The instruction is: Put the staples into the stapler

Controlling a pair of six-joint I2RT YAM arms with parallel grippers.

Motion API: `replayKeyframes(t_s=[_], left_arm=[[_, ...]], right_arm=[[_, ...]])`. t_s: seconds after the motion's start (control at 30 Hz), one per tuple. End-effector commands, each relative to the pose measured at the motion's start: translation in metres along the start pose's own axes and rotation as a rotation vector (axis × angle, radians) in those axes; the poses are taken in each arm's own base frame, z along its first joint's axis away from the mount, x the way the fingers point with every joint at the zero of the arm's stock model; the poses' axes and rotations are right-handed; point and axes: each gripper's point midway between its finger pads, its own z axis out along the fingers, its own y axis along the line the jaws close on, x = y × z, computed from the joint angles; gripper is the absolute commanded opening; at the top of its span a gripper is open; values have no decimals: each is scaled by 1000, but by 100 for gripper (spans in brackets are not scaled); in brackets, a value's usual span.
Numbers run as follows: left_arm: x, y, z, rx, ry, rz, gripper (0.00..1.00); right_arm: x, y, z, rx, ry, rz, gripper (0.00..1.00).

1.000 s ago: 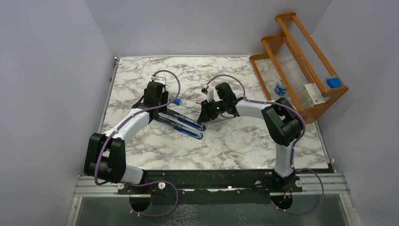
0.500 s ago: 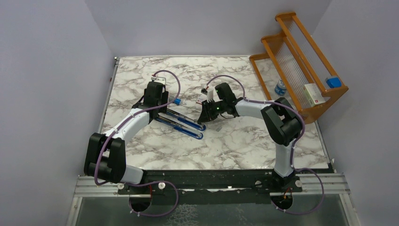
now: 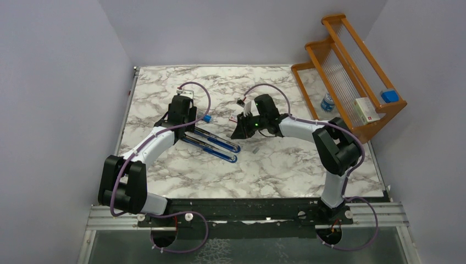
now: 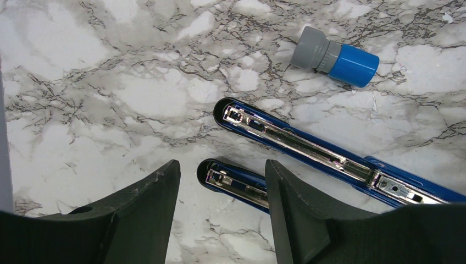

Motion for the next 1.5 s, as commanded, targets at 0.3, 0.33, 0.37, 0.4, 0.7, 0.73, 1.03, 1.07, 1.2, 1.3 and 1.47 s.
replayKeyframes(t_s=[0.3,0.33,0.37,0.4,0.7,0.73,1.03,1.07,1.2,1.3,1.47], left_arm=[[-20,2,-6,-7,-57,-6,61],[-20,2,-6,-7,-58,-7,61],[-20,2,-6,-7,-57,-7,61],[-20,3,-6,-7,-56,-6,61],[-20,3,-7,-7,-59,-7,61],[-20,3,-7,-7,-58,-6,61],[-20,3,-6,-7,-58,-6,61],[-20,3,-7,-7,-58,-6,61],[-20,3,-7,-7,-57,-6,61],[-20,3,-7,-7,-60,-6,61],[-20,3,-7,-7,-60,-6,61]], right_arm=[[-14,20,19,195,-68,-316,20],[-12,23,22,207,-65,-343,20],[-10,23,24,223,-60,-368,20],[-9,25,27,233,-55,-391,20],[-14,25,24,291,-92,-453,19],[-15,23,22,303,-95,-456,19],[-14,21,24,304,-79,-470,19],[-12,21,25,298,-73,-469,19],[-9,20,28,293,-59,-463,19],[-8,19,29,296,-51,-462,19],[-4,15,32,298,-26,-458,19]])
